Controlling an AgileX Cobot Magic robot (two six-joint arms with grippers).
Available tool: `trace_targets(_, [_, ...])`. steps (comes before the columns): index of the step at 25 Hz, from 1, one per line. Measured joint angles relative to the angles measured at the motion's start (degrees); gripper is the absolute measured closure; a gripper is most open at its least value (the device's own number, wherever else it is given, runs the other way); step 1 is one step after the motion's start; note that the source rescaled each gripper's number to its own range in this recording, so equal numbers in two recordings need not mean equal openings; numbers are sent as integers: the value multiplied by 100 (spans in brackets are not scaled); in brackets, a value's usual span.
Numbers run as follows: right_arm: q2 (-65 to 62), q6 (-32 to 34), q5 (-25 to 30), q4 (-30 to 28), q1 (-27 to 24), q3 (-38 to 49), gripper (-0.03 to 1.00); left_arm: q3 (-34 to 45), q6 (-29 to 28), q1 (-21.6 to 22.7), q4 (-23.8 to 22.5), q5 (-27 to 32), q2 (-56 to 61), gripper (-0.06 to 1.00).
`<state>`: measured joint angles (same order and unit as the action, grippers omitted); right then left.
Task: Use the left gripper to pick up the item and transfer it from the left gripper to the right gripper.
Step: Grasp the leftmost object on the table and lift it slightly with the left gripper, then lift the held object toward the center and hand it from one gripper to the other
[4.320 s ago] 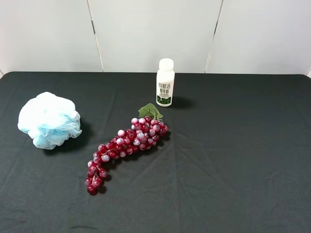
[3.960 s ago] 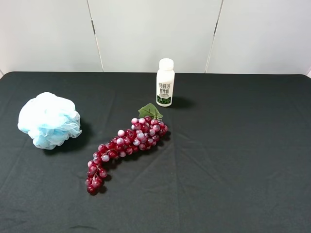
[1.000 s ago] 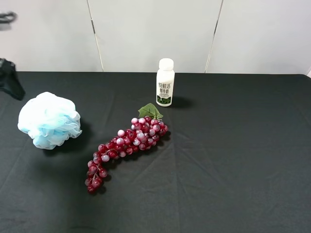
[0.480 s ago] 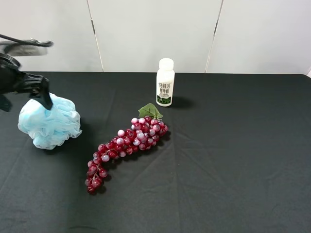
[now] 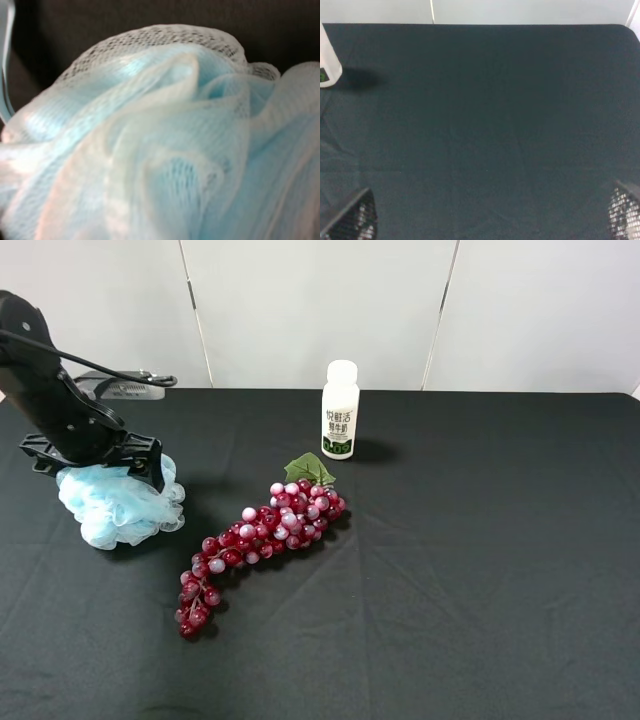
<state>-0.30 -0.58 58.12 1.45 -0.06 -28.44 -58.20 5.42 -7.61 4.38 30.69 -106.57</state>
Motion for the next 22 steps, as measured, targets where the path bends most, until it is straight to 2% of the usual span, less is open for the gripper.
trace_targets(4, [0,0,0,0,0,0,-3,0,0,1,0,-37,-55,16])
trace_targets(8, [0,0,0,0,0,0,-3,-4,0,1,0,-109,-55,47])
trace_targets(18, [0,0,0,0,0,0,-3,-40,0,1,0,-139,-55,49])
trace_targets(22, [0,0,0,0,0,0,-3,-374,0,1,-5,350,-59,50])
